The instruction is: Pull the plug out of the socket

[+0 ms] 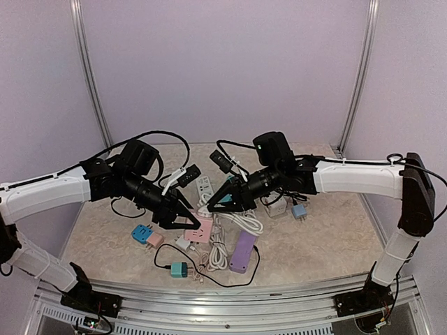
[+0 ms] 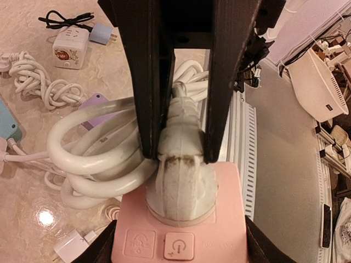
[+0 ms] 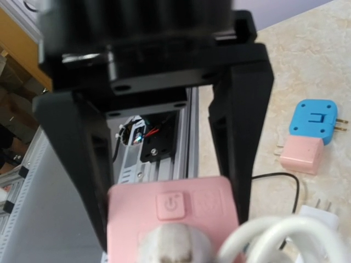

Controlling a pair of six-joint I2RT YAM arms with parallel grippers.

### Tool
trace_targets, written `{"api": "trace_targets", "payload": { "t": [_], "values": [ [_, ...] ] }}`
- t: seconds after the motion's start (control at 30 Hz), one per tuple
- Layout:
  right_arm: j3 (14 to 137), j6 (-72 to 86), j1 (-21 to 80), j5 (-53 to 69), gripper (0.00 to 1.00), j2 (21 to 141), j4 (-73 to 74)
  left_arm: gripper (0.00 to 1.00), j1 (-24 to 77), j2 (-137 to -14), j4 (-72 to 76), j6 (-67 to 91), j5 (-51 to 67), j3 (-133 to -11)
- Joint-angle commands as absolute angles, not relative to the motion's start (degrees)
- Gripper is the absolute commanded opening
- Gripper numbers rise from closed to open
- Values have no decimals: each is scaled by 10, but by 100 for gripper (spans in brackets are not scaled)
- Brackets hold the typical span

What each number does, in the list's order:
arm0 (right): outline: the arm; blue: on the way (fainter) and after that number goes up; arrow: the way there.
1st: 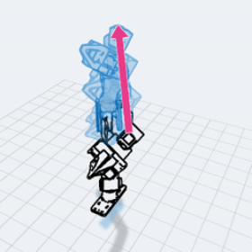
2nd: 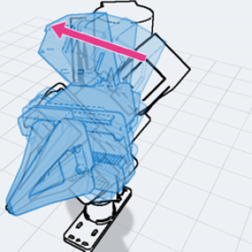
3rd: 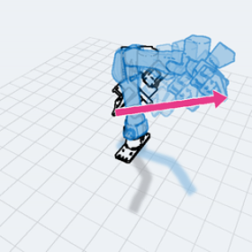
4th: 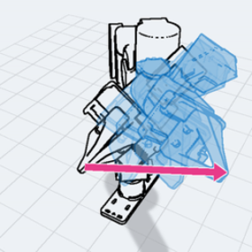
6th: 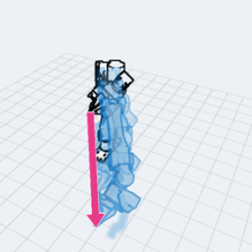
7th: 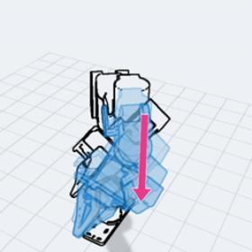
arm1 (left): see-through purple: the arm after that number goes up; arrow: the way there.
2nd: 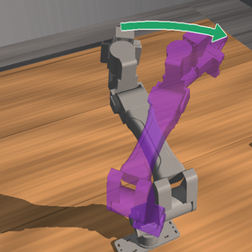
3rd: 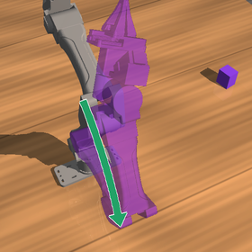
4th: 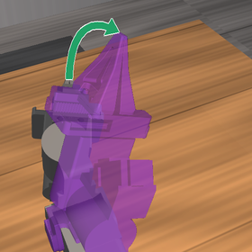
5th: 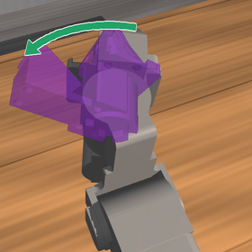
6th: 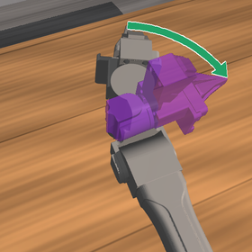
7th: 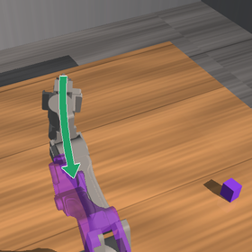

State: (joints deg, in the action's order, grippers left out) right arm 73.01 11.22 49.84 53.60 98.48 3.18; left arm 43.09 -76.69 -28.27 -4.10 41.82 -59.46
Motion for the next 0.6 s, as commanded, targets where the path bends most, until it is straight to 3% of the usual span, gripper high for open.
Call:
{"api": "trace_targets", "payload": {
  "t": [0.0, 0.33, 0.57],
  "values": [
    [722, 139, 502, 572, 0, 992, 3, 5, 463, -735, -209, -80, 363, -594],
    [717, 156, 496, 561, 0, 982, 2, 4, 480, -723, -204, -84, 338, -587],
    [712, 126, 510, 513, 0, 966, 17, 4, 430, -726, -184, -49, 427, -590]
  ]
}}
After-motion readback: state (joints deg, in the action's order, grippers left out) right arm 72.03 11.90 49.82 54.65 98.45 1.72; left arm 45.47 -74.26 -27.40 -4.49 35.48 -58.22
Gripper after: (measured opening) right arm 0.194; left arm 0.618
